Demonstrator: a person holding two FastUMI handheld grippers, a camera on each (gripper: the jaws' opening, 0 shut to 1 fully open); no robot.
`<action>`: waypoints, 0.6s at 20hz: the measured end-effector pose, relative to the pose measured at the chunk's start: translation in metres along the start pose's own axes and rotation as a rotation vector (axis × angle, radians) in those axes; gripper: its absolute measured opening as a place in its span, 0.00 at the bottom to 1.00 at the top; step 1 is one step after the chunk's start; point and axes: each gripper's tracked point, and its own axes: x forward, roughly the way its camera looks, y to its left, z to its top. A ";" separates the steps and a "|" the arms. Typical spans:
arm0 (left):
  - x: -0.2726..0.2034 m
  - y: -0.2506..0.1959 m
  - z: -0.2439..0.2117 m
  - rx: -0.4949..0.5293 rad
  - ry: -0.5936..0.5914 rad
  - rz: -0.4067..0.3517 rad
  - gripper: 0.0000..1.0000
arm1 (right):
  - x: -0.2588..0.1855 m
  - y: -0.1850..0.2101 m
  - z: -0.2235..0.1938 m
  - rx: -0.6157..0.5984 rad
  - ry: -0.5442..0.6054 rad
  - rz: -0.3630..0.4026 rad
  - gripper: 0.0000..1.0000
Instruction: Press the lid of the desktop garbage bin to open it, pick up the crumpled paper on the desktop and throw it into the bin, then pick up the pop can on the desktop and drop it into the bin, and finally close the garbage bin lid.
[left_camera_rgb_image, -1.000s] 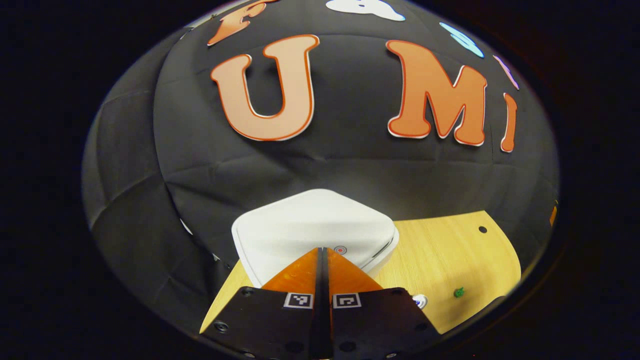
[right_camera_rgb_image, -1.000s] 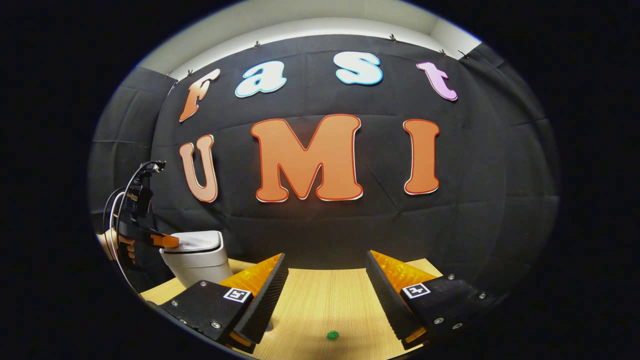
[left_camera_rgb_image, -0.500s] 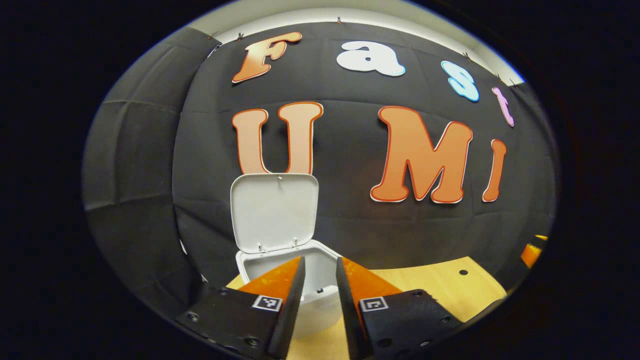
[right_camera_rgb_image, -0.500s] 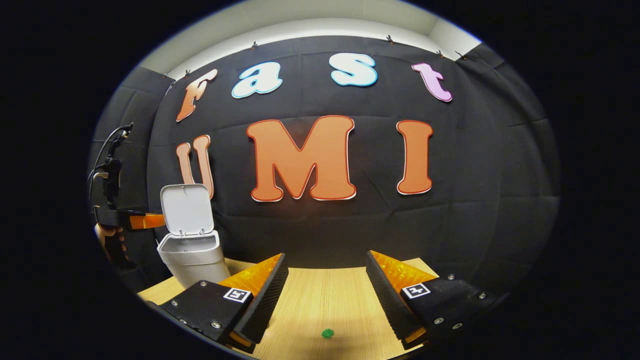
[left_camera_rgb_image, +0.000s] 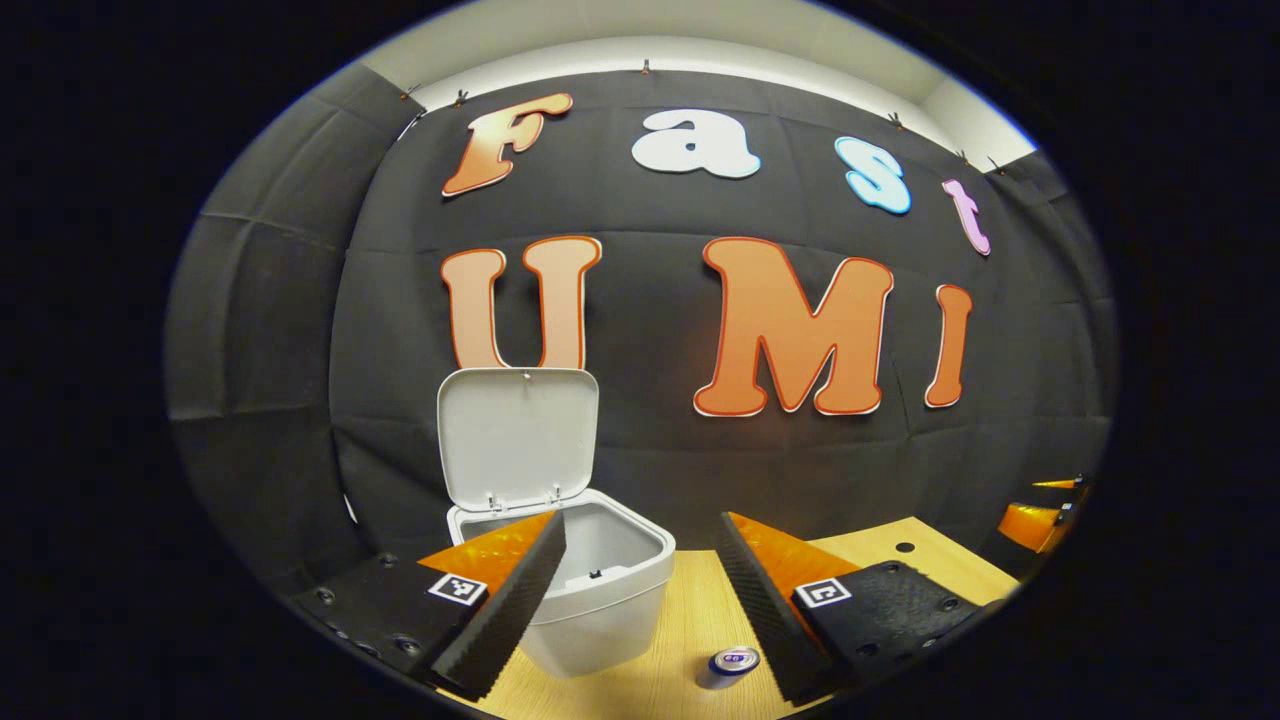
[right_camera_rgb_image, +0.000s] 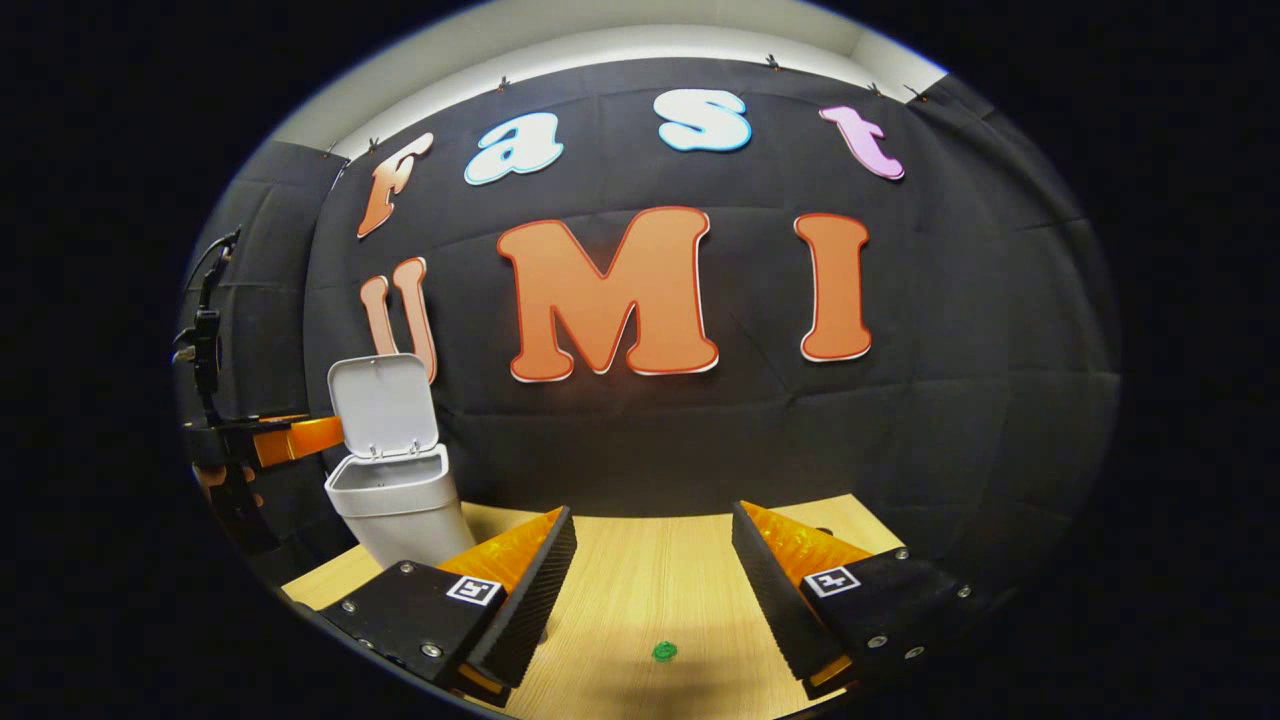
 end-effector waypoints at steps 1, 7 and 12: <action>-0.007 -0.004 0.000 0.015 -0.007 0.001 0.98 | 0.002 0.000 -0.008 0.002 0.020 0.002 0.94; -0.023 -0.027 -0.027 0.017 0.014 -0.060 0.97 | 0.022 -0.010 -0.082 -0.050 0.204 0.016 0.94; -0.026 -0.023 -0.057 -0.004 0.053 -0.088 0.97 | 0.046 -0.015 -0.161 -0.149 0.389 0.039 0.94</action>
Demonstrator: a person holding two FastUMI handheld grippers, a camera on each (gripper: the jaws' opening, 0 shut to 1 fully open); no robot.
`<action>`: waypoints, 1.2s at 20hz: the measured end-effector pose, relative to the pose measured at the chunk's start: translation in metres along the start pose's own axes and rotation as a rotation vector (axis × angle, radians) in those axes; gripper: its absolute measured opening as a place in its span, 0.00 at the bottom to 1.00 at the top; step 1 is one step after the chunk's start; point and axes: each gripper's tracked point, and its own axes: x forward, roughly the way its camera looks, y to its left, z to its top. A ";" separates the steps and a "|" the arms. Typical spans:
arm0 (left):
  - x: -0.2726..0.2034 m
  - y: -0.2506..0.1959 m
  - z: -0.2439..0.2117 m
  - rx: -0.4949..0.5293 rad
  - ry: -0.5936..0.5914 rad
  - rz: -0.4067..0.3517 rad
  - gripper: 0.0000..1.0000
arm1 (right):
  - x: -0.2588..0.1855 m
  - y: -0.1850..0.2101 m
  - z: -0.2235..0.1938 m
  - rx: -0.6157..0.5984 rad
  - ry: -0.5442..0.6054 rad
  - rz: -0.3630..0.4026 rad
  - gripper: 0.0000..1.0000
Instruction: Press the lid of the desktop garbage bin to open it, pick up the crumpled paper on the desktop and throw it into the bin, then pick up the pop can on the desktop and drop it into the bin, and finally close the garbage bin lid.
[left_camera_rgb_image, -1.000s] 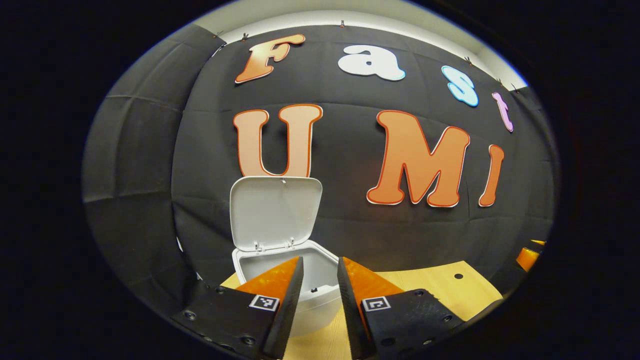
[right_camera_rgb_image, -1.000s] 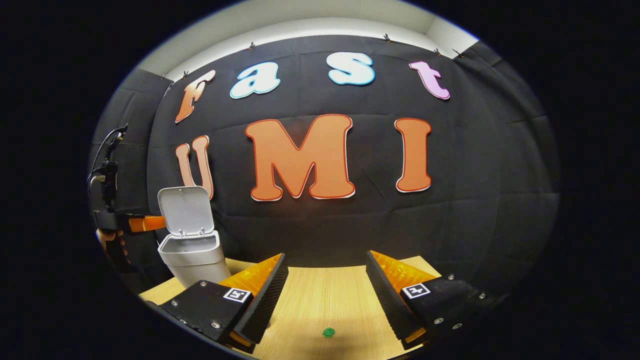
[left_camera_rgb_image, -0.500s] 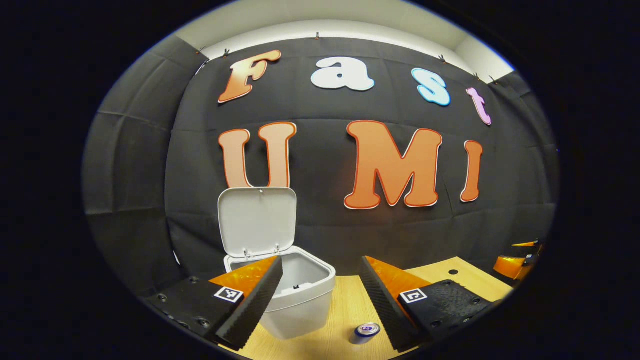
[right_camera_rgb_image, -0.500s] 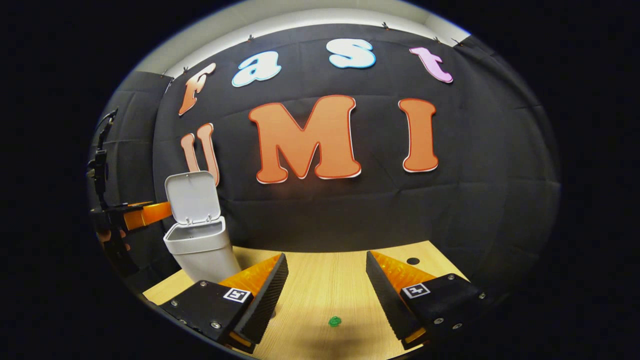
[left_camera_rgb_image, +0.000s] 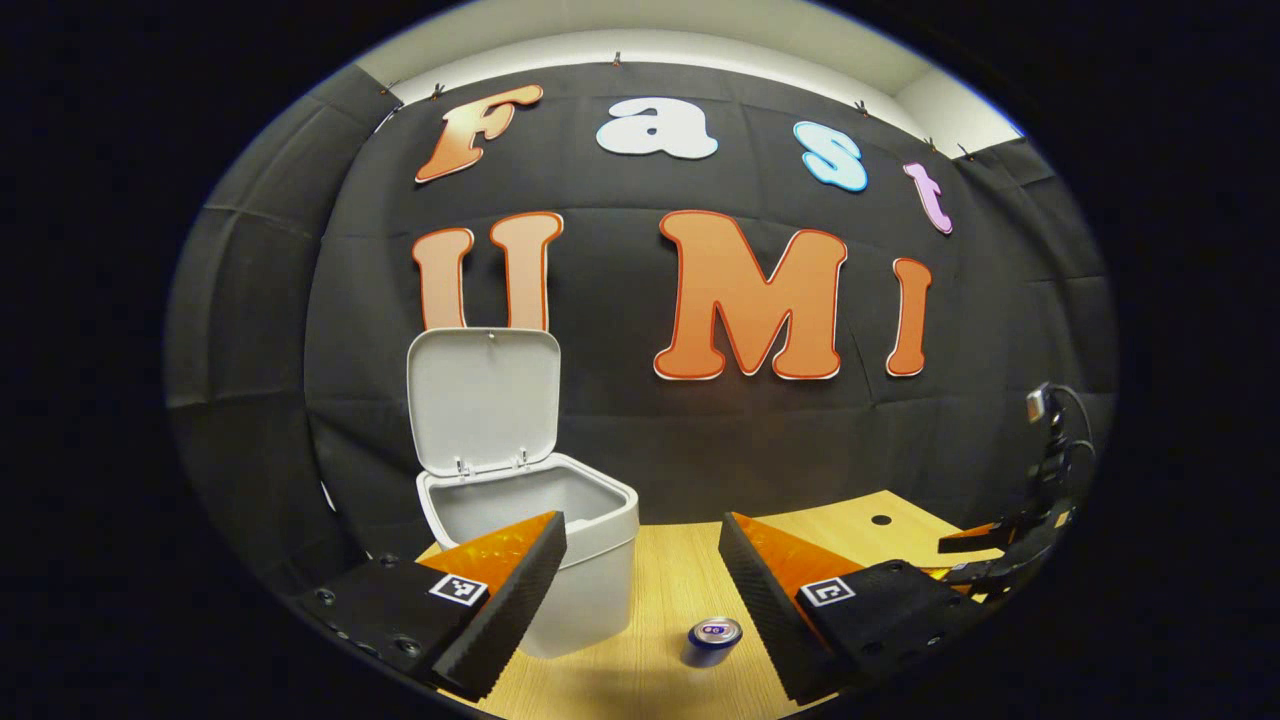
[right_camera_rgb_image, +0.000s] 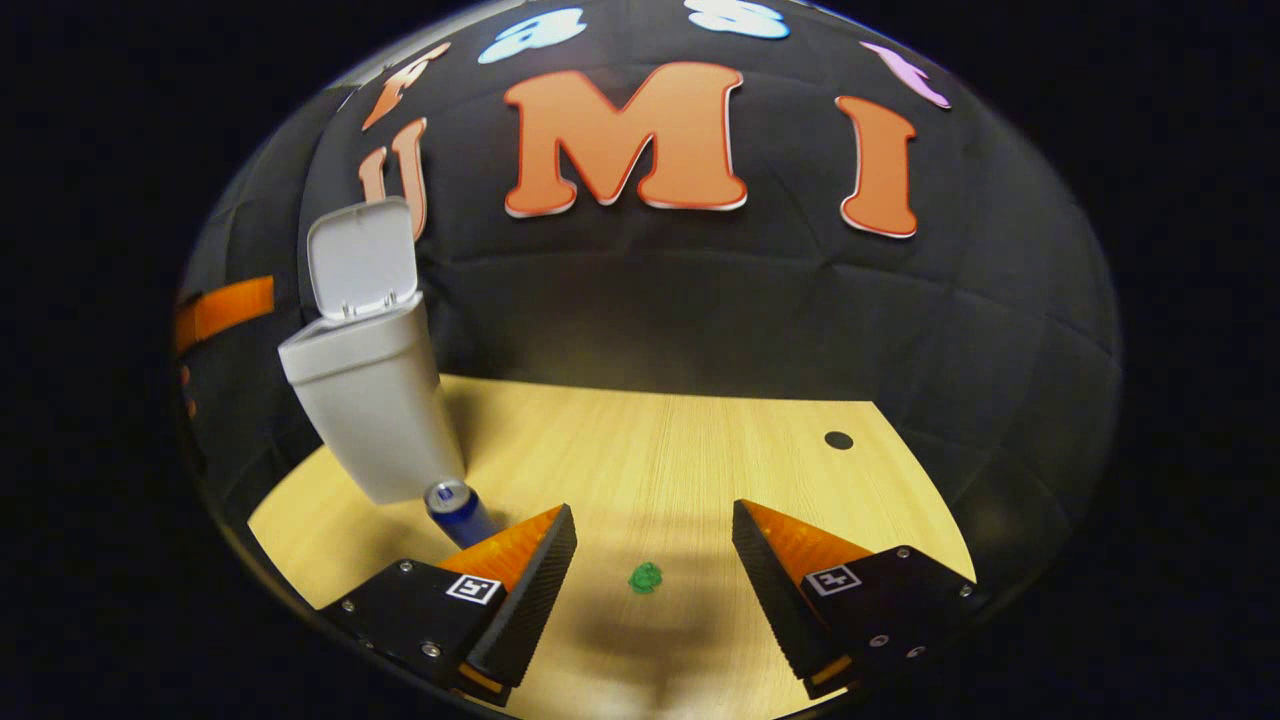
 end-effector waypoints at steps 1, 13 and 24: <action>0.000 0.003 -0.003 -0.005 0.004 0.001 0.97 | 0.013 0.003 -0.012 -0.015 0.044 0.010 0.95; 0.006 0.064 -0.041 0.008 0.089 0.087 0.97 | 0.092 0.005 -0.105 0.013 0.379 0.020 0.95; 0.004 0.086 -0.046 0.020 0.107 0.118 0.97 | 0.088 -0.006 -0.109 0.032 0.489 0.029 0.72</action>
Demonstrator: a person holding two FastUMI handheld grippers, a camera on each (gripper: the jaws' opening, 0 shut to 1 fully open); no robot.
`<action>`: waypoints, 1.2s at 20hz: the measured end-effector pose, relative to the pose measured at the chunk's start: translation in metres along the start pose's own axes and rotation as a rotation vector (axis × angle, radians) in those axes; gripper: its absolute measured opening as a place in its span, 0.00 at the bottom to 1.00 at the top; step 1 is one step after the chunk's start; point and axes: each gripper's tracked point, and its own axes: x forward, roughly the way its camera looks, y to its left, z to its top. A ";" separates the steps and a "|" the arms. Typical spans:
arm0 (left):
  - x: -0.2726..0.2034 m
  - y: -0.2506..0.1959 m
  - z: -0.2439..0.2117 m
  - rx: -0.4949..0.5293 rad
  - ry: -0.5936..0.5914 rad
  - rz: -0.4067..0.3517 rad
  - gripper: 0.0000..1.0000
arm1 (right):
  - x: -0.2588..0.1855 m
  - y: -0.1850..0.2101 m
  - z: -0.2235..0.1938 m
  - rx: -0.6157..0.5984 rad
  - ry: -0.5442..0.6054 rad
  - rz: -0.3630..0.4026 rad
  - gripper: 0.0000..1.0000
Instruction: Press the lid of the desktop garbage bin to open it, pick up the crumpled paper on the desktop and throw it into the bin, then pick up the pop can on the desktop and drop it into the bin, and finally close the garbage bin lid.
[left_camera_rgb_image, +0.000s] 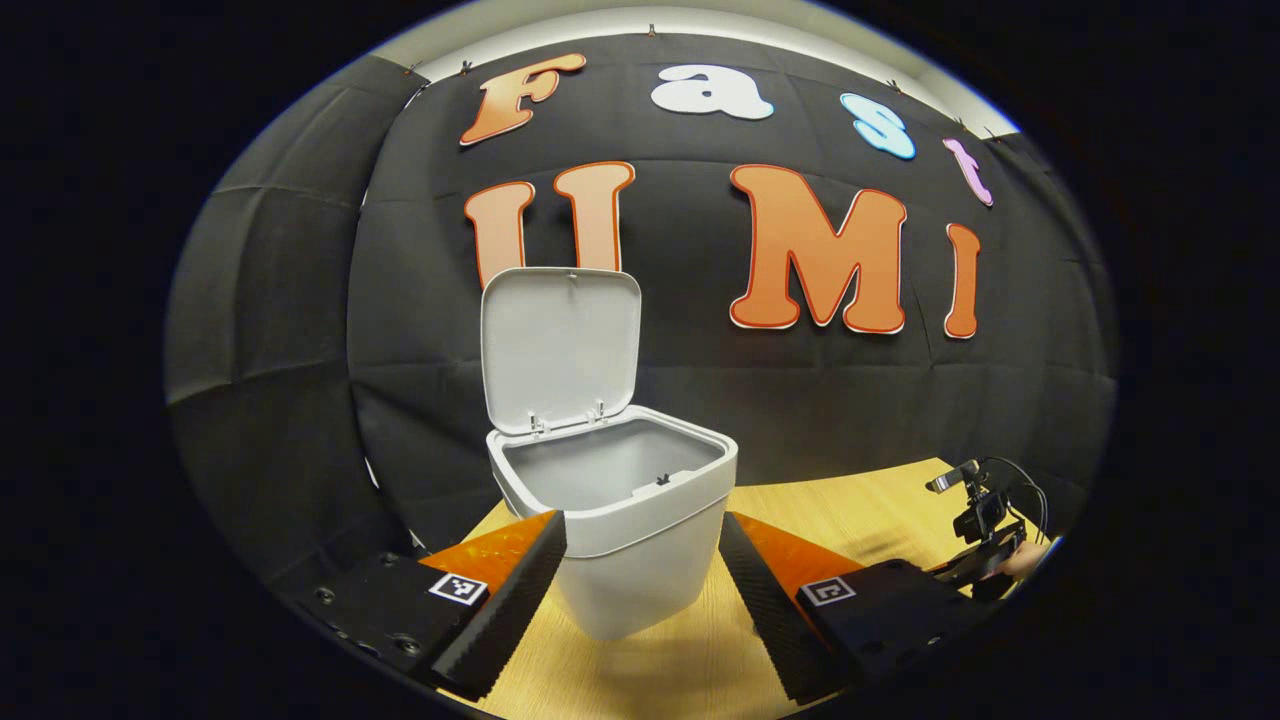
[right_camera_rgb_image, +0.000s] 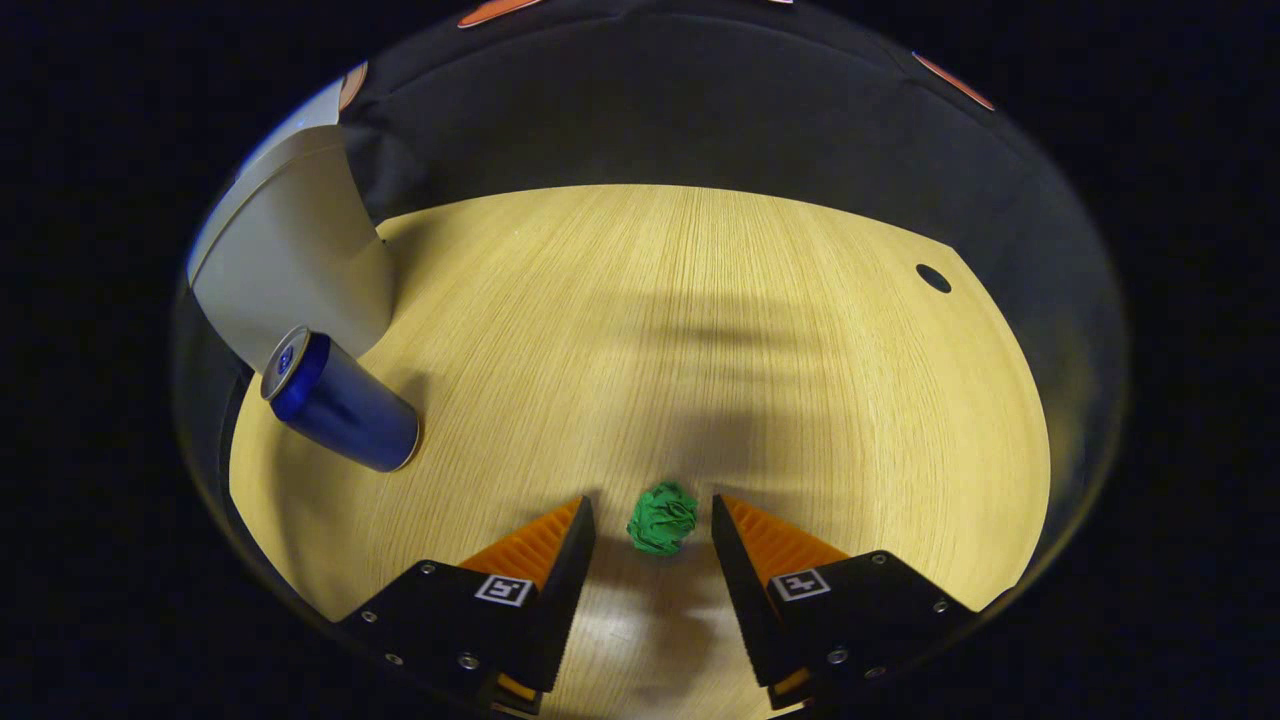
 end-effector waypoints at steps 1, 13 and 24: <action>0.000 0.001 -0.001 0.001 0.001 0.004 0.97 | 0.001 -0.001 0.000 -0.002 0.001 -0.005 0.55; 0.000 -0.001 -0.001 -0.003 0.003 -0.001 0.97 | 0.002 -0.030 0.013 -0.012 0.028 0.030 0.10; -0.015 0.006 0.003 -0.043 -0.023 -0.002 0.97 | -0.047 -0.014 0.150 0.006 -0.346 0.106 0.08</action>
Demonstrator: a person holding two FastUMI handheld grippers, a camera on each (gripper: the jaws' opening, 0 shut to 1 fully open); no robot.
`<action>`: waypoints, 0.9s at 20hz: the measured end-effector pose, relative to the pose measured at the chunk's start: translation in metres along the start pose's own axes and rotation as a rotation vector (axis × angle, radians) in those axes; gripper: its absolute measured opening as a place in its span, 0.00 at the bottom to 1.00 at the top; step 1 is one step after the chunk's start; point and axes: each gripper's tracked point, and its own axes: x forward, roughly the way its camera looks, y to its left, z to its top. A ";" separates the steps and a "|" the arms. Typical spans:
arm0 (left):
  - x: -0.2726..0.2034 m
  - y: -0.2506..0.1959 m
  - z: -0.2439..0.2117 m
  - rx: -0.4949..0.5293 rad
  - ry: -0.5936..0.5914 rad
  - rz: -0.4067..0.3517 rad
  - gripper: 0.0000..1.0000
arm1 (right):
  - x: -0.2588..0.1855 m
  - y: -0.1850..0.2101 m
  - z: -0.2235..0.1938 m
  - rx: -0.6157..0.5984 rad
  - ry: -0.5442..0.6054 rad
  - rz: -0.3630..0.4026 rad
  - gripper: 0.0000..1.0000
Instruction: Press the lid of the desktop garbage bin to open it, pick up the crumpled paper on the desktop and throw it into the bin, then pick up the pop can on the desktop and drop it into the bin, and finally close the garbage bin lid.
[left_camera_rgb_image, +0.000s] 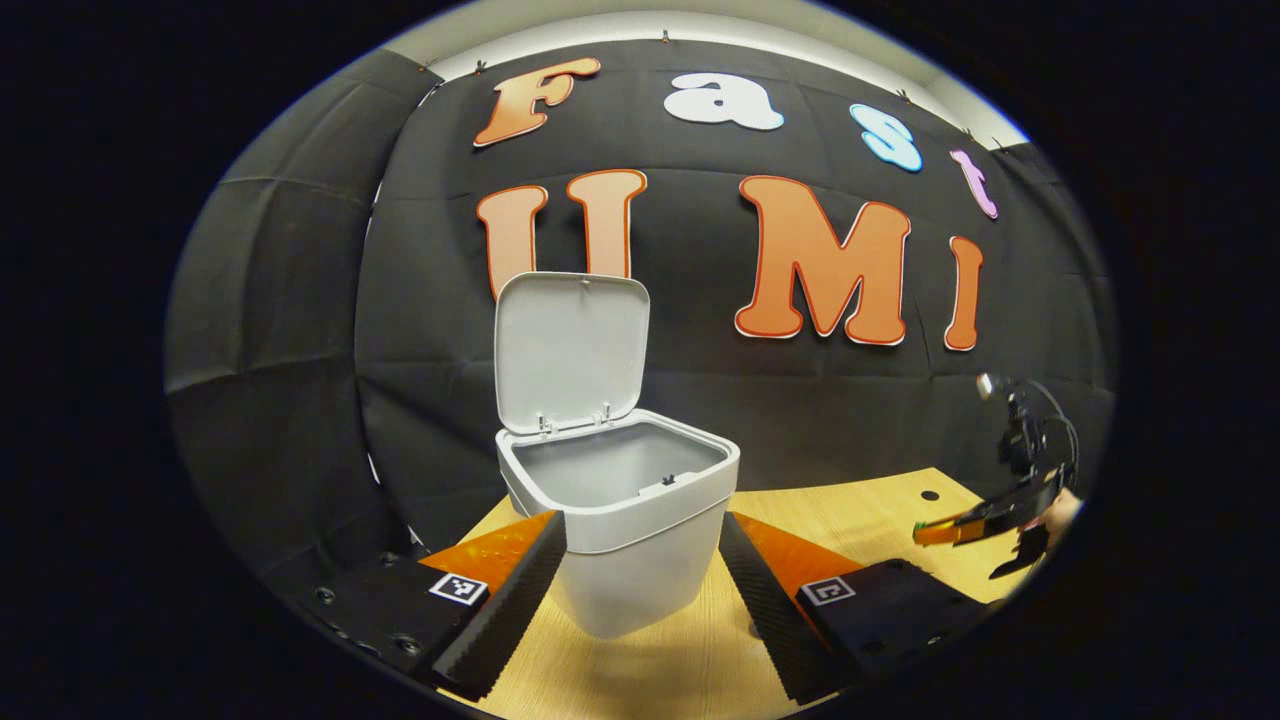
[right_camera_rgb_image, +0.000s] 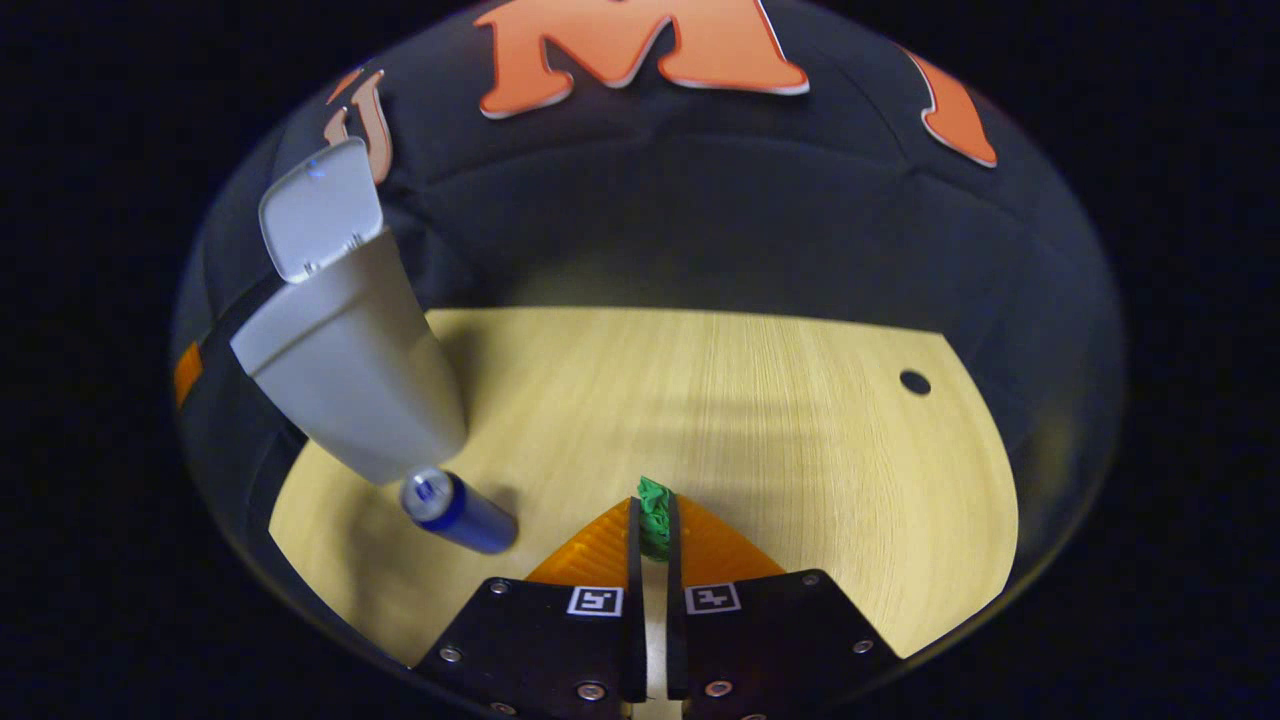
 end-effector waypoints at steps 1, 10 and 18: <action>-0.002 0.001 -0.001 -0.009 0.001 -0.002 0.97 | 0.000 0.010 0.024 -0.009 -0.045 0.023 0.08; -0.028 0.040 0.005 -0.047 -0.028 0.036 0.97 | -0.111 0.137 0.177 -0.176 -0.339 0.261 0.08; -0.048 0.089 0.003 -0.061 -0.040 0.099 0.98 | -0.032 0.267 0.180 -0.287 -0.244 0.366 0.08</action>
